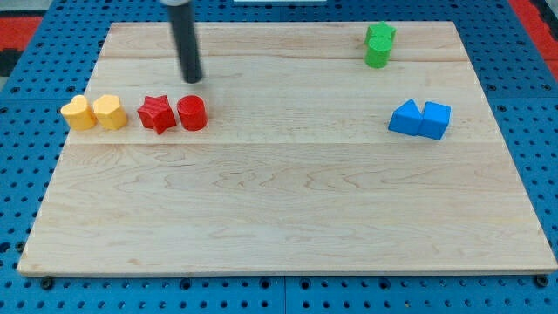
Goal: Separate the red blocks
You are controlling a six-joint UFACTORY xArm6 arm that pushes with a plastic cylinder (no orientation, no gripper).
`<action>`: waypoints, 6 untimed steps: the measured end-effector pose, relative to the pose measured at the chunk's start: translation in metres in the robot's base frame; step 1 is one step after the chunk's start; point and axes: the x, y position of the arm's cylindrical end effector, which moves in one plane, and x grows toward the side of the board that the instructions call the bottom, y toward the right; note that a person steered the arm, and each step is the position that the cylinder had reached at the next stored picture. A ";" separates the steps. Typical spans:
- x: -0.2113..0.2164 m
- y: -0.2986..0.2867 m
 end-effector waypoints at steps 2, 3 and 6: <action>0.069 0.016; 0.087 0.032; 0.067 -0.031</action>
